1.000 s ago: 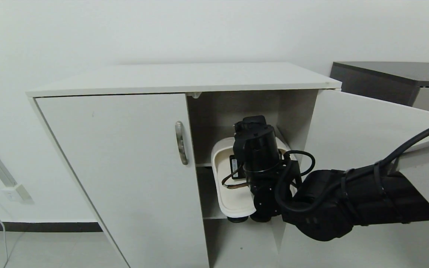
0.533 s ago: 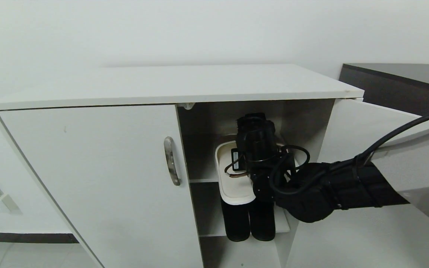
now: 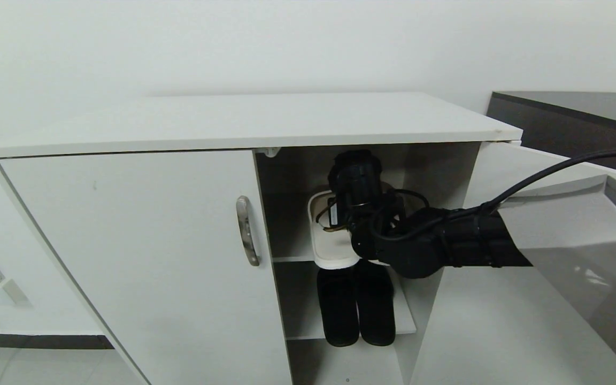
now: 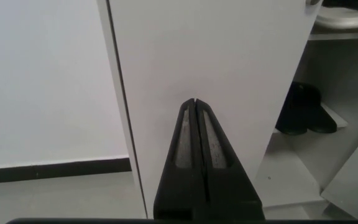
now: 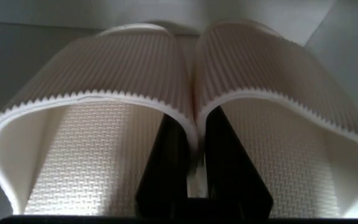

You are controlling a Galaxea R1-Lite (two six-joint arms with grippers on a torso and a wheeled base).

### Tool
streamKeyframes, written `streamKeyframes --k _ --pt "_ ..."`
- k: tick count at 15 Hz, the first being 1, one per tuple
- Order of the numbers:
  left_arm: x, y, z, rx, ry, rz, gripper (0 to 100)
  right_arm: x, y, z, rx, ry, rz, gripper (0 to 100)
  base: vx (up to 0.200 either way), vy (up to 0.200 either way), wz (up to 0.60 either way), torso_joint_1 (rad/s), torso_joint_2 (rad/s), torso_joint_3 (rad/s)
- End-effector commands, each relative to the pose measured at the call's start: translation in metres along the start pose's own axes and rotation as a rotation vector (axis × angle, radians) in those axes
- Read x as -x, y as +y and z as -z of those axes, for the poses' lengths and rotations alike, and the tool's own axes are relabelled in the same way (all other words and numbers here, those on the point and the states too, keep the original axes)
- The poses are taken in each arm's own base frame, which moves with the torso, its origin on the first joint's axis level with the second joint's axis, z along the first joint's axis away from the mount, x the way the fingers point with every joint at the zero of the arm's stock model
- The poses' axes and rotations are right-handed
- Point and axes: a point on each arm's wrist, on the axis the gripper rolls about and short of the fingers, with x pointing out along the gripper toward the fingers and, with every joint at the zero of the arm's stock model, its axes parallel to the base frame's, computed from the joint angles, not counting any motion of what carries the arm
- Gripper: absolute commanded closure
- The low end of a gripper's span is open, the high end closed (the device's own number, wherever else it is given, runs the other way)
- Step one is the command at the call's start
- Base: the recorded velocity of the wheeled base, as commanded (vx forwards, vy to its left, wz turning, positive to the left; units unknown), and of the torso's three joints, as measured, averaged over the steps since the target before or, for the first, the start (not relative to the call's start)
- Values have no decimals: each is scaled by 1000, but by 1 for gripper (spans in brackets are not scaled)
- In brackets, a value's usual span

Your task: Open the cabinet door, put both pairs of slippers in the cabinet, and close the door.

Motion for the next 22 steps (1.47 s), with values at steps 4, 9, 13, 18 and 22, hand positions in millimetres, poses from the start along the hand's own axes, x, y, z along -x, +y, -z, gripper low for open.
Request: streamKeyframes --k 4,9,13,18,22 --pt "0 0 0 7 0 -4 100 -17 2 6 -3 6 21 100 0 0 0 0 0 0" --pt "0 0 0 7 0 -4 100 -24 2 12 3 13 31 0 0 0 0 0 0 0" --pt "0 0 0 7 0 -4 100 -21 1 11 5 14 29 0 0 0 0 0 0 0" --pt "0 0 0 7 0 -4 100 27 -8 -1 -2 17 -12 0 0 0 0 0 0 0" --pt "0 0 0 5 0 -4 100 77 -22 5 3 8 -74 0 0 0 0 0 0 0"
